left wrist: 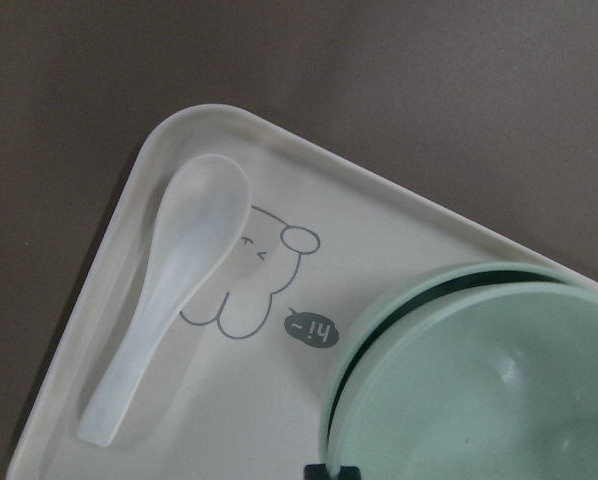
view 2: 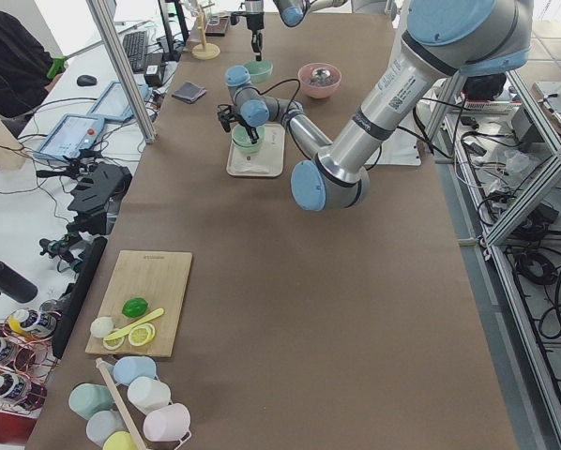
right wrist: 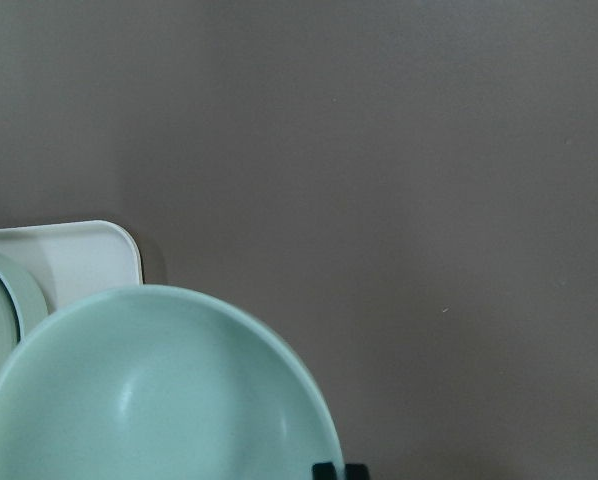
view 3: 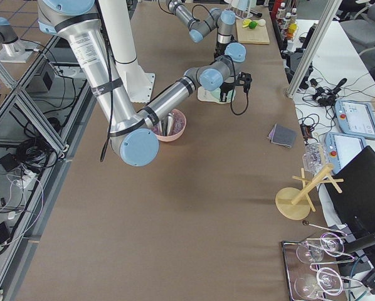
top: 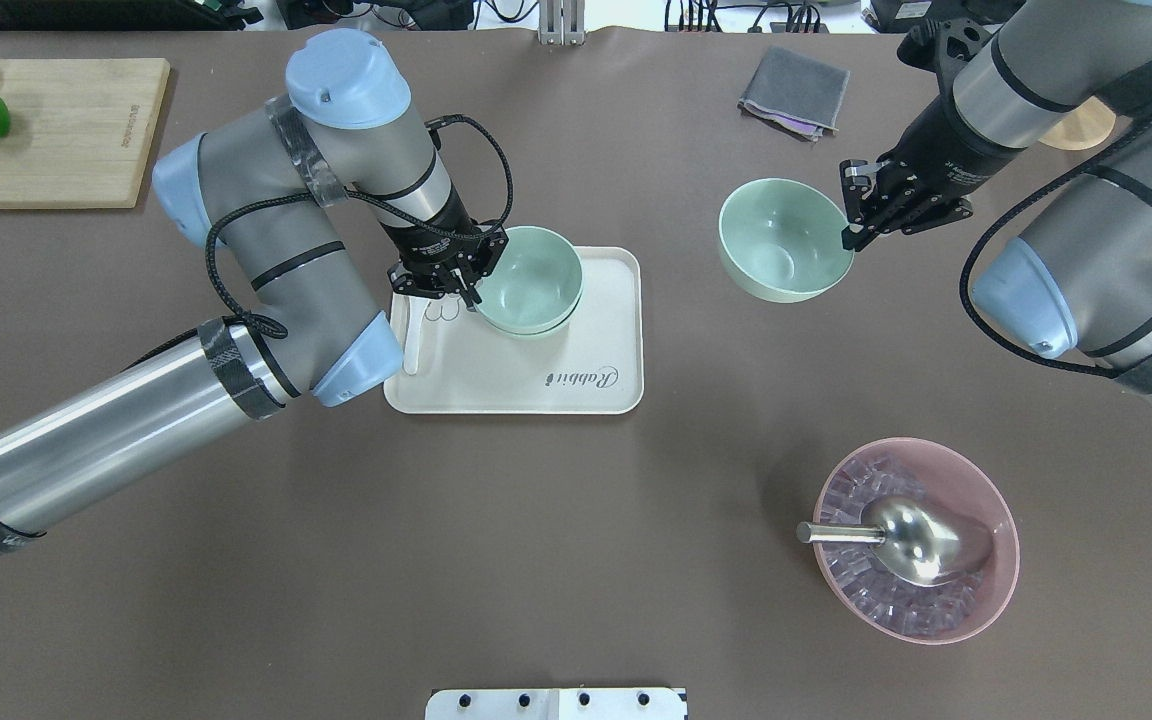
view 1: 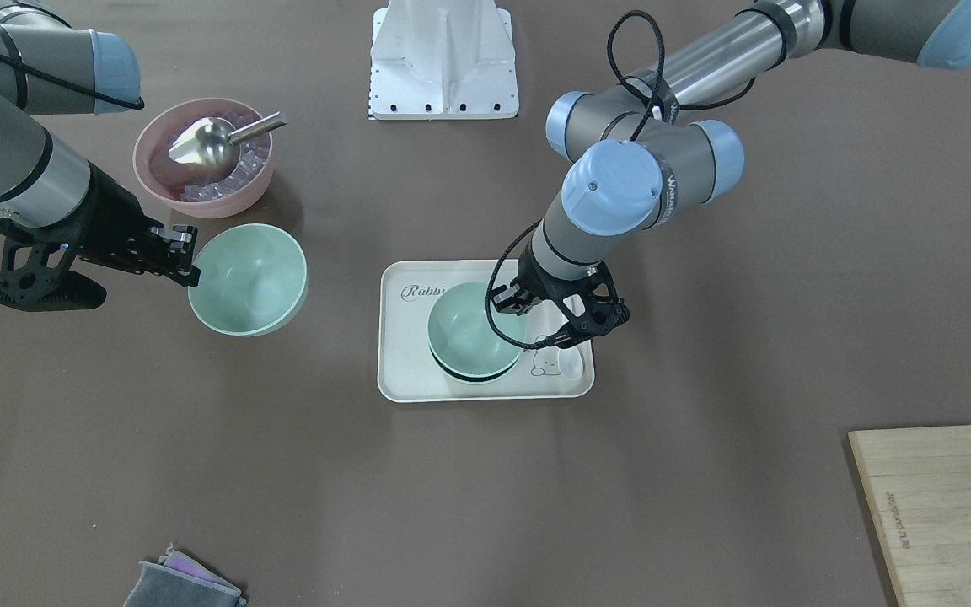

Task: Stack green bowls together

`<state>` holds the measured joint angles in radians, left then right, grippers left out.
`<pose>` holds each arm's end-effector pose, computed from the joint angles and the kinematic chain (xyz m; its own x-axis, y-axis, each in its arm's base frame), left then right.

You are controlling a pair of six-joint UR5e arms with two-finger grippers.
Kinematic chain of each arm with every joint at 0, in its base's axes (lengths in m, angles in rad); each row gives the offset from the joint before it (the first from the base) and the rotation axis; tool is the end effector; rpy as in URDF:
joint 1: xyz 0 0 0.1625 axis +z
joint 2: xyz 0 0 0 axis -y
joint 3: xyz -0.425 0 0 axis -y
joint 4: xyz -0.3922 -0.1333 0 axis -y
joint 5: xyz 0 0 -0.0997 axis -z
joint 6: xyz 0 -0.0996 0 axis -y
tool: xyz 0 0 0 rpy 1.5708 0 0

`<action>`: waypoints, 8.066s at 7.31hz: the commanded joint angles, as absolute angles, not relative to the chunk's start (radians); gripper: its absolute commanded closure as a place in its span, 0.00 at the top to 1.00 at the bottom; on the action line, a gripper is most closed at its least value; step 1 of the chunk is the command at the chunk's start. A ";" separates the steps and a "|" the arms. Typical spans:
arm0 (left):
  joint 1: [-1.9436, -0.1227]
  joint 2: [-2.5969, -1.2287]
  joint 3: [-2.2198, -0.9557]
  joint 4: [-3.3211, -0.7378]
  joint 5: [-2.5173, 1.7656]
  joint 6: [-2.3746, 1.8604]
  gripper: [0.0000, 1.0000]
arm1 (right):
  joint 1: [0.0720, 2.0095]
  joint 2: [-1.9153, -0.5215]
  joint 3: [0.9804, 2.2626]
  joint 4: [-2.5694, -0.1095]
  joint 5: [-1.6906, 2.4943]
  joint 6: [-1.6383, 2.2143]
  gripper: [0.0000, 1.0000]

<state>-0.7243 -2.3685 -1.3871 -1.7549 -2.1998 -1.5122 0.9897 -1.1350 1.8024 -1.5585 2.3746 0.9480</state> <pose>0.5137 -0.5542 0.2182 0.5348 -0.4099 -0.7389 0.1893 0.9103 -0.3681 -0.2825 -0.5424 0.2961 0.5402 0.0852 0.8372 -0.0203 0.9959 -0.0882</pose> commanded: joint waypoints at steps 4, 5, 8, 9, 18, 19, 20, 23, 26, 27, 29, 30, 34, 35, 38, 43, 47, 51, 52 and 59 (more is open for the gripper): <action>-0.721 -2.368 -1.385 -1.755 -2.187 -1.516 0.00 | 0.989 -1.135 1.804 -1.559 2.375 0.948 0.00; -0.721 -2.368 -1.390 -1.756 -2.186 -1.526 0.55 | 0.989 -1.135 1.804 -1.559 2.375 0.948 0.00; -0.729 -2.367 -1.426 -1.761 -2.184 -1.520 0.98 | 0.989 -1.134 1.804 -1.559 2.376 0.948 0.00; -0.736 -2.330 -1.475 -1.753 -2.183 -1.517 0.98 | 0.986 -1.115 1.799 -1.560 2.376 0.951 0.00; -0.907 -1.997 -1.865 -1.517 -2.184 -1.057 0.98 | 0.815 -0.758 1.482 -1.452 2.191 1.215 0.00; -0.907 -1.997 -1.865 -1.517 -2.184 -1.057 0.98 | 0.805 -0.733 1.435 -1.421 2.187 1.221 0.00; -0.907 -1.999 -1.864 -1.517 -2.184 -1.057 0.98 | 0.778 -0.720 1.416 -1.420 2.162 1.230 0.00; -0.913 -1.999 -1.859 -1.517 -2.184 -1.054 0.98 | 0.718 -0.716 1.416 -1.422 2.117 1.250 0.00; -0.913 -2.000 -1.853 -1.517 -2.184 -1.054 0.98 | 0.700 -0.718 1.411 -1.422 2.112 1.259 0.00; -0.913 -2.000 -1.852 -1.517 -2.184 -1.054 0.98 | 0.695 -0.716 1.407 -1.420 2.099 1.259 0.00; -0.913 -2.000 -1.844 -1.519 -2.184 -1.054 0.98 | 0.690 -0.716 1.396 -1.407 2.080 1.262 0.00; -0.911 -1.999 -1.841 -1.520 -2.184 -1.054 0.98 | 0.690 -0.716 1.394 -1.407 2.079 1.262 0.00; -0.910 -1.999 -1.835 -1.520 -2.186 -1.055 0.98 | 0.680 -0.715 1.381 -1.393 2.077 1.264 0.00; -0.910 -1.999 -1.835 -1.520 -2.186 -1.055 0.98 | 0.680 -0.710 1.373 -1.391 2.074 1.264 0.00; -0.908 -1.999 -1.833 -1.522 -2.186 -1.055 0.98 | 0.681 -0.681 1.304 -1.336 2.066 1.266 0.00; -0.907 -2.008 -1.825 -1.520 -2.186 -1.065 0.98 | 0.681 -0.690 1.304 -1.335 2.063 1.269 0.00; -0.905 -2.011 -1.818 -1.522 -2.187 -1.066 0.98 | 0.681 -0.696 1.319 -1.335 2.075 1.270 0.00; -0.905 -2.013 -1.818 -1.522 -2.187 -1.066 0.98 | 0.681 -0.764 1.401 -1.336 2.077 1.253 1.00; -0.905 -2.013 -1.819 -1.522 -2.187 -1.068 0.98 | 0.681 -0.764 1.405 -1.335 2.082 1.255 1.00; -1.055 -1.965 -1.913 -1.519 -2.197 -0.935 0.98 | 0.909 -0.931 1.535 -1.405 2.307 1.134 1.00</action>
<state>-1.0073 -1.9859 -1.9037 -1.5165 -2.1966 -1.0084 0.8483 -0.8736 1.5169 -1.3618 2.2786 1.2112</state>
